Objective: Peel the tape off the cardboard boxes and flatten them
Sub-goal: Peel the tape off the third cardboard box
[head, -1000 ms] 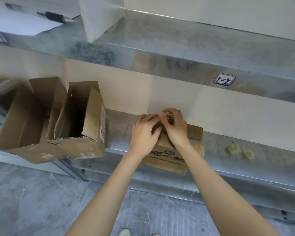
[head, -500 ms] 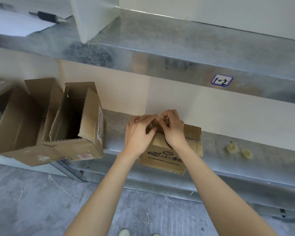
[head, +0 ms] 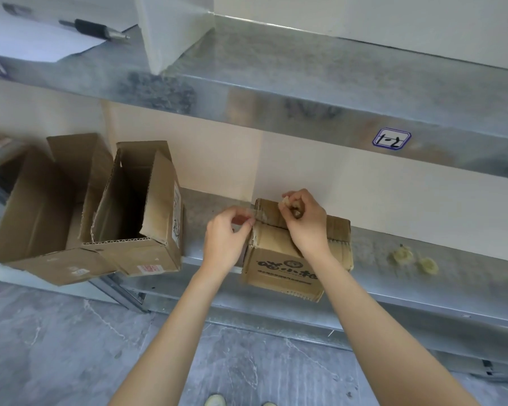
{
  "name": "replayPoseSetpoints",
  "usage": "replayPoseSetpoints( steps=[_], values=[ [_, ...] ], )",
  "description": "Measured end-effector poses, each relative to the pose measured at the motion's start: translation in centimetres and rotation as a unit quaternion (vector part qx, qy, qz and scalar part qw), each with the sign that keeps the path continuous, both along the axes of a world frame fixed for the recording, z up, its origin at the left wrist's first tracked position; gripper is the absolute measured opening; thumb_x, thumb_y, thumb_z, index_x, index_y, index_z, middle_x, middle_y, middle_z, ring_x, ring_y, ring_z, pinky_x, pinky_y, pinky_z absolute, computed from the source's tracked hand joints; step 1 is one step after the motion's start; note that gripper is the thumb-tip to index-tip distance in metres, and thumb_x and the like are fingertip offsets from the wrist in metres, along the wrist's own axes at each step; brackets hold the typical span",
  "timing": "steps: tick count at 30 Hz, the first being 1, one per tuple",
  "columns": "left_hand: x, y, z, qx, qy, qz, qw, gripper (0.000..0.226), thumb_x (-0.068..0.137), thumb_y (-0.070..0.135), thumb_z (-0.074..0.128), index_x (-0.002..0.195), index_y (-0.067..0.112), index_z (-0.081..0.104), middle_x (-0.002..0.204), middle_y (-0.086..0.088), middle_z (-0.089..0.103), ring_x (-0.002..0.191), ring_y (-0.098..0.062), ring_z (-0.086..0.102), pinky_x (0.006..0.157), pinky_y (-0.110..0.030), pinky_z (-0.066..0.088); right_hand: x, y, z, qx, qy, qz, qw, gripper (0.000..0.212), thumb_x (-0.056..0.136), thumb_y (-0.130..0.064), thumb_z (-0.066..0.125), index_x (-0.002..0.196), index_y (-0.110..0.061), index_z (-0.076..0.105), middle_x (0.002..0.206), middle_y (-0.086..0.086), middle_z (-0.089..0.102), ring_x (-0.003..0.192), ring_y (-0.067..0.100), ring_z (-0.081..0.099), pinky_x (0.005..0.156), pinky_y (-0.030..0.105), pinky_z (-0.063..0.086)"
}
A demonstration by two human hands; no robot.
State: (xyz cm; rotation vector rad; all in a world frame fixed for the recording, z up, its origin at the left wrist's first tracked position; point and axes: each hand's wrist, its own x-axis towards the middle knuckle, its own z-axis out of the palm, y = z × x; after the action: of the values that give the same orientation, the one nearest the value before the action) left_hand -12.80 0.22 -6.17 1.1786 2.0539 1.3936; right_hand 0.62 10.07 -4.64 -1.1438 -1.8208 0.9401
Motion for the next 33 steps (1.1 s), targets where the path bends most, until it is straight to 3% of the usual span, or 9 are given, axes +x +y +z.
replayPoseSetpoints(
  steps=[3, 7, 12, 14, 18, 22, 27, 31, 33],
  values=[
    [0.1, 0.0, 0.1, 0.008, 0.006, -0.002, 1.0, 0.014, 0.089, 0.013, 0.068, 0.085, 0.027, 0.066, 0.082, 0.017, 0.065, 0.083, -0.004, 0.063, 0.069, -0.025, 0.046, 0.1, 0.1, 0.1, -0.007, 0.001, -0.005, 1.0, 0.016, 0.091, -0.009, 0.064, 0.087, -0.009, 0.049, 0.084, -0.004, 0.062, 0.08, 0.007, 0.059, 0.068, 0.012, 0.044],
    [0.4, -0.2, -0.1, 0.043, 0.048, -0.011, 0.998, 0.011, 0.091, 0.01, 0.064, 0.086, 0.02, 0.065, 0.088, 0.007, 0.066, 0.084, -0.01, 0.061, 0.07, -0.029, 0.048, 0.0, -0.1, 0.4, 0.003, -0.032, 0.01, 0.999, 0.012, 0.099, -0.01, 0.049, 0.097, -0.013, 0.038, 0.079, -0.007, 0.046, 0.07, 0.007, 0.046, 0.062, 0.012, 0.037],
    [1.3, -0.3, 0.8, 0.115, 0.085, -0.044, 0.989, 0.008, 0.093, 0.005, 0.06, 0.091, 0.012, 0.064, 0.093, 0.003, 0.064, 0.085, -0.006, 0.059, 0.075, -0.027, 0.051, -0.2, 0.1, 0.3, -0.025, -0.041, 0.01, 0.999, 0.016, 0.102, -0.011, 0.042, 0.117, -0.014, 0.04, 0.081, 0.005, 0.057, 0.073, 0.022, 0.056, 0.067, 0.033, 0.044],
    [1.5, 0.2, 1.2, 0.122, 0.098, -0.057, 0.986, 0.008, 0.094, 0.005, 0.058, 0.092, 0.011, 0.062, 0.093, 0.0, 0.063, 0.087, -0.013, 0.06, 0.079, -0.036, 0.053, -0.2, 0.1, 0.4, -0.039, -0.035, 0.013, 0.999, 0.015, 0.1, -0.013, 0.044, 0.115, -0.015, 0.047, 0.086, 0.001, 0.06, 0.078, 0.019, 0.057, 0.07, 0.026, 0.044],
    [1.3, 0.7, 1.0, 0.086, 0.036, -0.044, 0.995, 0.009, 0.097, 0.008, 0.055, 0.093, 0.016, 0.056, 0.095, 0.003, 0.065, 0.095, -0.014, 0.063, 0.088, -0.041, 0.052, -0.1, -0.1, 0.4, -0.046, -0.004, 0.029, 0.999, 0.013, 0.096, -0.019, 0.054, 0.109, -0.018, 0.048, 0.093, -0.002, 0.057, 0.081, 0.006, 0.054, 0.067, 0.01, 0.04],
    [1.4, 0.8, 1.1, 0.083, 0.029, -0.055, 0.995, 0.007, 0.093, 0.016, 0.063, 0.095, 0.014, 0.057, 0.094, 0.007, 0.065, 0.095, -0.01, 0.061, 0.09, -0.035, 0.049, -0.4, -0.2, 0.6, -0.063, 0.046, 0.027, 0.997, 0.008, 0.1, -0.025, 0.05, 0.098, -0.021, 0.057, 0.102, -0.004, 0.057, 0.087, -0.004, 0.054, 0.075, 0.008, 0.039],
    [1.4, 0.7, 1.3, 0.125, 0.065, -0.085, 0.986, 0.004, 0.092, 0.008, 0.06, 0.091, 0.012, 0.058, 0.096, 0.003, 0.065, 0.095, -0.013, 0.061, 0.085, -0.035, 0.048, -0.2, -0.3, 0.7, -0.099, 0.083, 0.048, 0.99, 0.032, 0.102, -0.016, 0.041, 0.085, -0.01, 0.067, 0.089, 0.0, 0.071, 0.085, 0.016, 0.062, 0.07, 0.017, 0.045],
    [1.8, 0.9, 1.8, 0.142, 0.099, -0.083, 0.981, 0.011, 0.091, 0.001, 0.059, 0.087, 0.012, 0.058, 0.117, 0.003, 0.062, 0.109, -0.008, 0.056, 0.086, -0.012, 0.04, -0.2, 0.0, 0.3, -0.099, 0.049, 0.058, 0.992, 0.031, 0.095, -0.025, 0.043, 0.08, -0.012, 0.067, 0.09, -0.003, 0.07, 0.09, 0.016, 0.063, 0.083, 0.032, 0.046],
    [1.7, 1.4, 1.7, 0.136, 0.088, -0.069, 0.984, 0.013, 0.091, -0.002, 0.057, 0.089, 0.011, 0.056, 0.112, 0.002, 0.065, 0.103, -0.005, 0.057, 0.083, -0.01, 0.04, -0.3, 0.2, 0.2, -0.094, 0.034, 0.057, 0.993, 0.032, 0.092, -0.027, 0.044, 0.081, -0.009, 0.067, 0.091, -0.003, 0.069, 0.092, 0.017, 0.063, 0.088, 0.04, 0.046]
  ],
)
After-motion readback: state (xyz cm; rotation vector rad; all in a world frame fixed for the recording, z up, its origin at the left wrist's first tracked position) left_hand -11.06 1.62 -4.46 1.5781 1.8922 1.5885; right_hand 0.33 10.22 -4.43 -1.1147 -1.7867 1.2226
